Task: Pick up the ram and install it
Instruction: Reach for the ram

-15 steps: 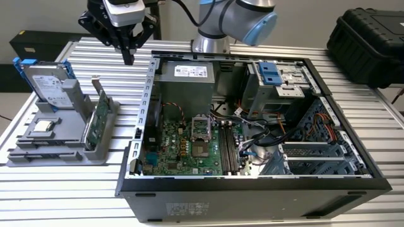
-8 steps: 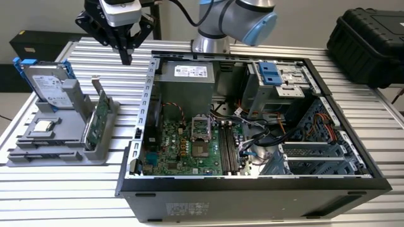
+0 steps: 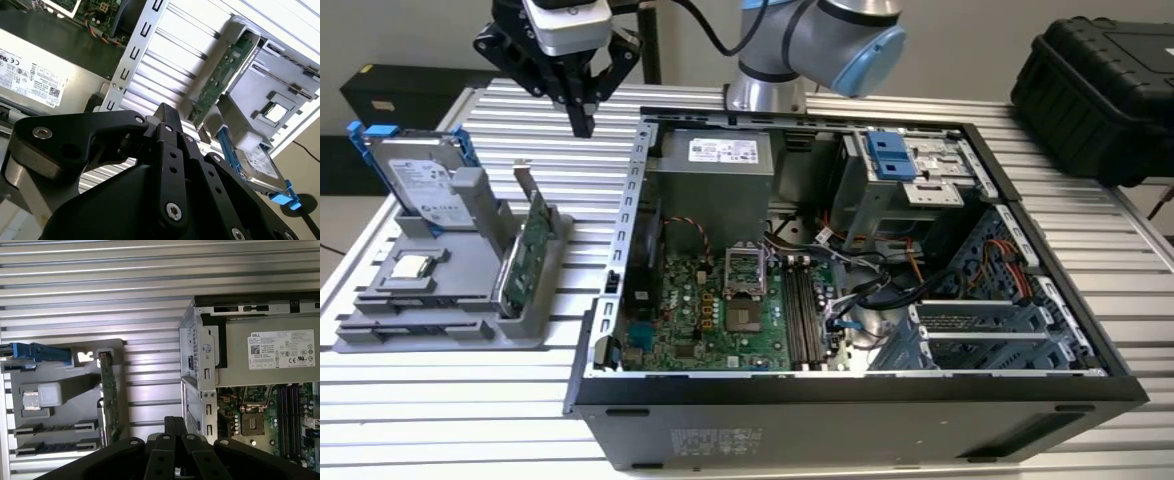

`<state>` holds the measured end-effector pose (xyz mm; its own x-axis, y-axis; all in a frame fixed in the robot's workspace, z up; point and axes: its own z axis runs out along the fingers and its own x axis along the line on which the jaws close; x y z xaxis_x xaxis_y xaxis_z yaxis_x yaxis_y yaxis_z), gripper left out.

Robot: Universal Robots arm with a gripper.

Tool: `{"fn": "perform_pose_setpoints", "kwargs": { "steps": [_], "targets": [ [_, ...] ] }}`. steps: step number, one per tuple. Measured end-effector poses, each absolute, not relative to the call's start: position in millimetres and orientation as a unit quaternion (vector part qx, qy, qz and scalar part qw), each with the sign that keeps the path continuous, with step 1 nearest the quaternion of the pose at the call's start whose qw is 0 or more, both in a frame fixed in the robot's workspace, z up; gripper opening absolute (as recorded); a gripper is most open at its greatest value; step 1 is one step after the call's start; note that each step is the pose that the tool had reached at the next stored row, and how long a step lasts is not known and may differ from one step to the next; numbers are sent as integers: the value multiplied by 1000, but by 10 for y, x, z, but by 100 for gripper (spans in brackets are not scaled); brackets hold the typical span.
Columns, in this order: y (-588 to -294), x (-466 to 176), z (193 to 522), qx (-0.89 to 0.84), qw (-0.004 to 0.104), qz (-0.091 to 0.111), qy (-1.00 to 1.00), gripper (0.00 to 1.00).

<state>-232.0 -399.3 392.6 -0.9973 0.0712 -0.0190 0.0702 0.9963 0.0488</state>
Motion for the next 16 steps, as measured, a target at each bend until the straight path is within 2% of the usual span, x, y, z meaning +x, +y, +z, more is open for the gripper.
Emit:
{"fn": "perform_pose_setpoints", "kwargs": {
  "steps": [16],
  "targets": [
    [-4005,-2507,3926,35,10,24,999,0]
  ]
}}
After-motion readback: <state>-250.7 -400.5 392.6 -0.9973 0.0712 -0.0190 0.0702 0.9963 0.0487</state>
